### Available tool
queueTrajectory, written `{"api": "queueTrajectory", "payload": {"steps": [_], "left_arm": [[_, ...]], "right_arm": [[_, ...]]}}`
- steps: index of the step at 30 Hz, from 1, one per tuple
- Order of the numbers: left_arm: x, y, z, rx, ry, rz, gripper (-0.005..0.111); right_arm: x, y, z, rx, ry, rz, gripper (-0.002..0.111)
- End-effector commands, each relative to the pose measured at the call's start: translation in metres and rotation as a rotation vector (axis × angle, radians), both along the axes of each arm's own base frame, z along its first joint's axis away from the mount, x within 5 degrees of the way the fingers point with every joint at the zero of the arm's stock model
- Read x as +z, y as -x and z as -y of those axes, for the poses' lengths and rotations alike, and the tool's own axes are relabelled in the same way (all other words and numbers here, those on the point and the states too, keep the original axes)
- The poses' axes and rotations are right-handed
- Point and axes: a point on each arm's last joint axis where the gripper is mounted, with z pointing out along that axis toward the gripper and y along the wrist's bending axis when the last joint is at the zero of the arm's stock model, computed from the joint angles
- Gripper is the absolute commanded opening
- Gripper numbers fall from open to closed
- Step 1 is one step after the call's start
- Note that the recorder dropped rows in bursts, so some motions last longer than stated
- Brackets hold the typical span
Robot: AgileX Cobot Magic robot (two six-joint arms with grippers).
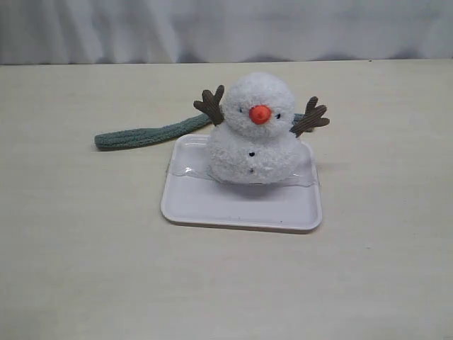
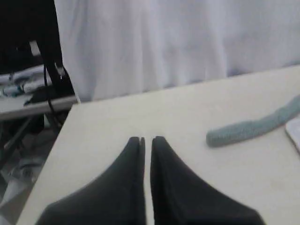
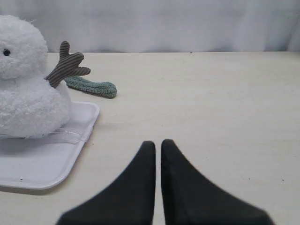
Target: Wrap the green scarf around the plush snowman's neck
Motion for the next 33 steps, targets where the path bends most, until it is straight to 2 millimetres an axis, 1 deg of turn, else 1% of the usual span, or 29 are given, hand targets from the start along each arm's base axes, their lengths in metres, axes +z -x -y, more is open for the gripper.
{"api": "queueTrajectory", "payload": {"steps": [1,3,6,7,8,9,10,11,12,13,14,15,16,17,18,19,20,21,22,23,25,28,29,31,32,33], "left_arm": [[0.017,0.0,0.003,-0.027,0.081,0.196,0.006],[0.024,0.0,0.003,-0.032,0.148,0.266,0.006],[0.04,0.004,0.003,-0.048,0.176,0.454,0.006],[0.046,0.006,0.003,-0.06,0.219,0.521,0.006],[0.055,0.011,0.003,-0.095,0.337,0.629,0.006],[0.06,0.013,0.003,-0.124,0.425,0.681,0.006],[0.069,0.02,0.002,-0.189,0.554,0.796,0.006],[0.071,0.022,0.002,-0.21,0.588,0.825,0.006],[0.08,0.025,0.002,-0.233,0.644,0.837,0.004],[0.087,0.026,0.002,-0.235,0.657,0.829,-0.001],[0.105,0.023,0.004,-0.223,0.631,0.761,0.0],[0.113,0.021,0.005,-0.216,0.609,0.725,0.0],[0.134,0.013,0.008,-0.214,0.549,0.674,0.0],[0.151,0.002,0.01,-0.207,0.493,0.62,0.0],[0.163,-0.007,0.01,-0.192,0.463,0.576,0.0],[0.171,-0.029,0.009,-0.145,0.426,0.461,0.0],[0.176,-0.045,0.008,-0.115,0.39,0.39,0.0],[0.179,-0.069,0.008,-0.081,0.32,0.294,0.0],[0.177,-0.089,0.008,-0.065,0.299,0.225,0.0],[0.174,-0.117,0.011,-0.06,0.279,0.126,0.0],[0.16,-0.155,0.021,-0.08,0.215,-0.01,0.0],[0.129,-0.208,0.036,-0.078,0.03,-0.25,0.001],[0.12,-0.221,0.04,-0.074,-0.022,-0.316,0.003],[0.096,-0.251,0.05,-0.069,-0.144,-0.474,0.011],[0.09,-0.263,0.054,-0.068,-0.174,-0.523,0.016],[0.078,-0.277,0.057,-0.069,-0.202,-0.588,0.023]], "right_arm": [[-0.001,0.0,0.0,-0.001,-0.001,-0.001,0.004],[-0.001,0.0,0.0,-0.001,-0.001,-0.001,0.004],[-0.001,0.0,0.0,-0.001,-0.001,-0.001,0.004],[-0.001,0.0,0.0,-0.001,-0.001,-0.001,0.004],[-0.001,0.0,0.0,-0.001,-0.001,-0.001,0.004],[-0.001,0.0,0.0,-0.001,-0.001,-0.001,0.004],[-0.001,0.0,0.0,-0.001,-0.001,-0.001,0.004],[-0.001,0.0,0.0,-0.001,-0.001,-0.001,0.004],[-0.001,0.0,0.0,-0.001,-0.001,-0.001,0.004],[-0.001,0.0,0.0,-0.001,-0.001,-0.001,0.004],[-0.001,0.0,0.0,-0.001,-0.001,-0.001,0.004],[-0.001,0.0,0.0,-0.001,-0.001,-0.001,0.004],[-0.001,0.0,0.0,-0.001,-0.001,-0.001,0.004],[-0.001,0.0,0.0,-0.001,-0.001,-0.001,0.004],[-0.001,0.0,0.0,-0.001,-0.001,-0.001,0.004],[-0.001,0.0,0.0,-0.001,-0.001,-0.001,0.004],[-0.001,0.0,0.0,-0.001,-0.001,-0.001,0.004],[-0.001,0.0,0.0,-0.001,-0.001,-0.001,0.004],[-0.001,0.0,0.0,-0.001,-0.001,-0.001,0.004],[-0.001,0.0,0.0,-0.001,-0.001,-0.001,0.004],[-0.001,0.0,0.0,-0.001,-0.001,-0.001,0.004],[-0.001,0.0,0.0,-0.001,-0.001,-0.001,0.004],[-0.001,0.0,0.0,-0.001,-0.001,-0.001,0.004],[-0.001,0.0,0.0,-0.001,-0.001,-0.001,0.004],[-0.001,0.0,0.0,-0.001,-0.001,-0.001,0.004],[-0.001,0.0,0.0,-0.001,-0.001,-0.001,0.004]]}}
